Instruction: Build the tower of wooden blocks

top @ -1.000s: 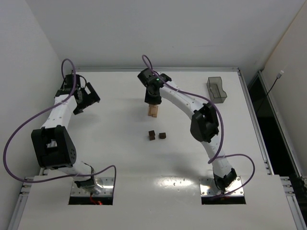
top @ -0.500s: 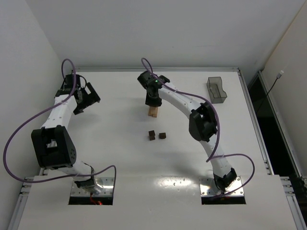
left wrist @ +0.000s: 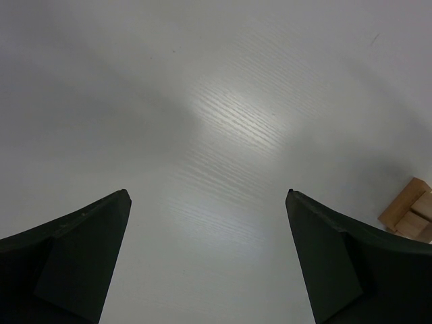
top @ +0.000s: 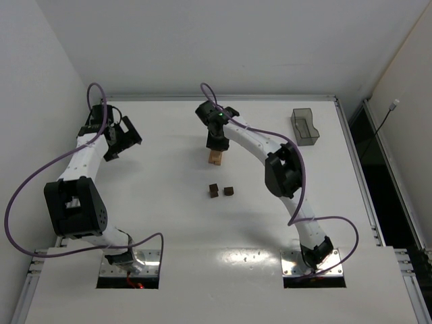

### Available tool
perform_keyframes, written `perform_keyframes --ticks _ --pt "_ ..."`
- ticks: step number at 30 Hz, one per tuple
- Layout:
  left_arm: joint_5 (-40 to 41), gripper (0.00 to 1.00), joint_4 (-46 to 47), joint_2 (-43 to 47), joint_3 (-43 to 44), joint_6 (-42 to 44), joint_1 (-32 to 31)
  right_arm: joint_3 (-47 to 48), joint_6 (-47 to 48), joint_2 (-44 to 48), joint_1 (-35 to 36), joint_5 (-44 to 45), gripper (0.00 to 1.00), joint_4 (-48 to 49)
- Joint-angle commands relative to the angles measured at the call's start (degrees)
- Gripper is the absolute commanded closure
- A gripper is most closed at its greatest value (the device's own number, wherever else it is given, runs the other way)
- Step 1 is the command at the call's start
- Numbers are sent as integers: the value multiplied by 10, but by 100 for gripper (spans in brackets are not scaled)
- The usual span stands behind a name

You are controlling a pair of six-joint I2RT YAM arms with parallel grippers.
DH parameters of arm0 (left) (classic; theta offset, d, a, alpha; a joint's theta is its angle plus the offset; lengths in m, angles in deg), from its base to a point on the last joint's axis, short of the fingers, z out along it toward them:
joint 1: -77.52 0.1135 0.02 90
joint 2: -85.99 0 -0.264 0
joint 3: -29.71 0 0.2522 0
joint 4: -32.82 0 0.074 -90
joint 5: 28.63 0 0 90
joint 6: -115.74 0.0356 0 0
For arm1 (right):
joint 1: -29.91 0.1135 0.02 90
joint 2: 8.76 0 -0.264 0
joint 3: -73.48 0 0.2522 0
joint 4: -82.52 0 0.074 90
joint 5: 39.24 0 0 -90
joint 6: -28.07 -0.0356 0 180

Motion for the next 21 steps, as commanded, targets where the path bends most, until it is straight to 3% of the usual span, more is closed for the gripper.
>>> perform_keyframes --ticks 1,18,20,21 --pt "-6 1 18 1 5 -6 2 13 0 -7 -2 -1 100 15" --pt "-11 1 18 -9 5 -6 2 24 16 -18 -8 -12 100 30" --pt "-11 1 18 -9 5 -6 2 24 16 -18 -8 -12 96 30" --pt "-11 1 18 -9 5 -6 2 24 21 -18 -8 -12 88 30"
